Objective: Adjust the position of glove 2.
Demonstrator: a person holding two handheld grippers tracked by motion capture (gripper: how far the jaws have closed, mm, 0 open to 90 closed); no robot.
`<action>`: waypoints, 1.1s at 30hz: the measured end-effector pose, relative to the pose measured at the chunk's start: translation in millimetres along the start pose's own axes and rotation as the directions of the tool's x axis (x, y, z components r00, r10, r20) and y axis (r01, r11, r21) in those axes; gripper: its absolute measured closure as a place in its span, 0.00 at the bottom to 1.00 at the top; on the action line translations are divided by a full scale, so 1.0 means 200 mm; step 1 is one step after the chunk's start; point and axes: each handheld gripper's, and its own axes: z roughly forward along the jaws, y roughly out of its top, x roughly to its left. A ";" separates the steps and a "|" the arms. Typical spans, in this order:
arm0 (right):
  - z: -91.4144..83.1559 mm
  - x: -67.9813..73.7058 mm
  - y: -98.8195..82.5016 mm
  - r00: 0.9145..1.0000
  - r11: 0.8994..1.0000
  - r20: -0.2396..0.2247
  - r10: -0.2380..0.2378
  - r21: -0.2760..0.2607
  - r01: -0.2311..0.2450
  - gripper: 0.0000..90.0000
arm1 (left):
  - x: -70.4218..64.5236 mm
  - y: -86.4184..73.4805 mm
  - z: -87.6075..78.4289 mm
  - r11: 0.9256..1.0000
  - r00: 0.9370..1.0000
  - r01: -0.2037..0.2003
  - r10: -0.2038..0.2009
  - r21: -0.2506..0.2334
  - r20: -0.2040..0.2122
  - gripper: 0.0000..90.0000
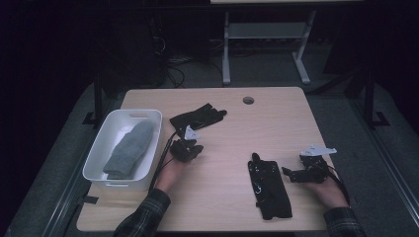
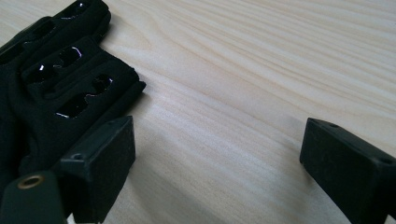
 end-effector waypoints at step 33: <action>0.00 0.00 0.00 1.000 1.000 0.000 0.003 0.000 -0.003 0.11 | 0.36 0.20 0.34 0.993 0.988 0.107 -0.101 0.044 -0.117 0.99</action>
